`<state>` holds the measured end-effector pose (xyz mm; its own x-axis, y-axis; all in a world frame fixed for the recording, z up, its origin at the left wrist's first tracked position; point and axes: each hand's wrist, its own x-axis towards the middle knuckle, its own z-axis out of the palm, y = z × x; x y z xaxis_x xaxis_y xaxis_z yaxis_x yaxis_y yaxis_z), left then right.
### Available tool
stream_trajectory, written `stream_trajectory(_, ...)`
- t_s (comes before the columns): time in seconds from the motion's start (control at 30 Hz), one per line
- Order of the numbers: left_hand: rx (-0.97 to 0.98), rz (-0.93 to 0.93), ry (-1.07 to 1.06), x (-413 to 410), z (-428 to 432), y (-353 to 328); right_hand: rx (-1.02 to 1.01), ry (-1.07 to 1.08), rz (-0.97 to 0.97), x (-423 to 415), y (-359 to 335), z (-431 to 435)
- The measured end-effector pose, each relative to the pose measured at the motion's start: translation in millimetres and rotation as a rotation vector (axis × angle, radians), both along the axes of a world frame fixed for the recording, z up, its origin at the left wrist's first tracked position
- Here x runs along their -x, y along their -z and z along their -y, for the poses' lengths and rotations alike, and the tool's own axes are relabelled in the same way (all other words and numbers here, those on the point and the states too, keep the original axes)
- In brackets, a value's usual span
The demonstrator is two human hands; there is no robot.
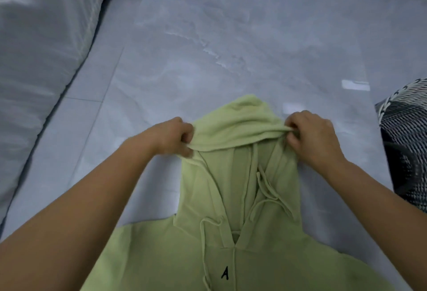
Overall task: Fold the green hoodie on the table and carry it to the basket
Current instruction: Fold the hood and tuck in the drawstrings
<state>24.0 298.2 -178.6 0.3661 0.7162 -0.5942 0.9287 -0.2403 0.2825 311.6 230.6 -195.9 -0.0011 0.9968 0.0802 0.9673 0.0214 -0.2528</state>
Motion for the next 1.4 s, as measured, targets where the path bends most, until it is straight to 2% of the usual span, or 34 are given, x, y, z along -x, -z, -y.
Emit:
stream_trajectory(0.03, 0.038, 0.065, -0.107, 0, -7, -4, 0.021, -0.133, -0.018, -3, -2, 4)
stream_trajectory(0.07, -0.023, 0.153, -0.230, -4, -14, -6, 0.049, -0.236, -0.068, -4, -3, 10)
stream_trajectory(0.1, -0.166, 0.244, -0.317, -11, -20, -3, 0.077, -0.273, -0.163, -4, -6, 13)
stream_trajectory(0.13, -0.303, 0.301, -0.356, -21, -24, -1, 0.098, -0.232, -0.308, -2, -8, 13)
stream_trajectory(0.17, -0.359, 0.335, -0.353, -33, -25, 3, 0.095, -0.124, -0.466, -2, -8, 10)
stream_trajectory(0.23, -0.285, 0.312, -0.295, -55, -22, 15, 0.087, 0.161, -0.664, -1, -2, -7)
stream_trajectory(0.33, -0.166, 0.362, -0.394, -69, -19, 27, 0.351, 0.339, -0.726, 4, 7, -32)
stream_trajectory(0.4, -0.216, 0.440, -0.479, -68, -24, 26, 0.459, 0.355, -0.801, 12, 2, -39)
stream_trajectory(0.5, -0.232, 0.587, -0.728, -56, -37, 23, 0.297, 0.363, -0.800, 12, -6, -48)
stream_trajectory(0.53, -0.219, 0.615, -0.745, -54, -38, 22, 0.226, 0.381, -0.829, 11, -7, -51)
stream_trajectory(0.6, -0.157, 0.520, -0.644, -60, -35, 25, 0.221, 0.381, -0.918, 9, -8, -54)
stream_trajectory(0.67, -0.131, 0.397, -0.519, -70, -32, 33, 0.409, 0.344, -0.824, 4, -4, -50)
stream_trajectory(0.73, -0.221, 0.344, -0.533, -75, -32, 33, 0.568, 0.305, -0.717, -1, 0, -42)
stream_trajectory(0.83, -0.389, 0.314, -0.668, -70, -39, 30, 0.429, 0.355, -0.795, -5, 10, -35)
stream_trajectory(0.97, -0.509, 0.243, -0.555, -79, -22, 21, 0.344, 0.421, -1.062, -7, 9, -29)
stream_trajectory(1.03, -0.603, 0.444, -0.516, -95, 9, 10, 0.362, 0.416, -1.072, -20, 4, -18)
stream_trajectory(1.1, -0.465, 0.630, -0.440, -113, 50, 1, 0.439, 0.350, -0.969, -30, 0, -7)
stream_trajectory(1.17, -0.256, 0.569, -0.319, -135, 86, 8, 0.558, 0.266, -0.914, -31, -1, -1)
stream_trajectory(1.23, -0.150, 0.489, -0.324, -156, 104, 19, 0.583, 0.281, -0.945, -27, -1, -3)
stream_trajectory(1.3, -0.120, 0.504, -0.455, -171, 105, 22, 0.581, 0.342, -1.007, -27, -1, -8)
stream_trajectory(1.4, 0.022, 0.588, -0.779, -187, 96, 20, 0.587, 0.381, -1.028, -26, 1, -13)
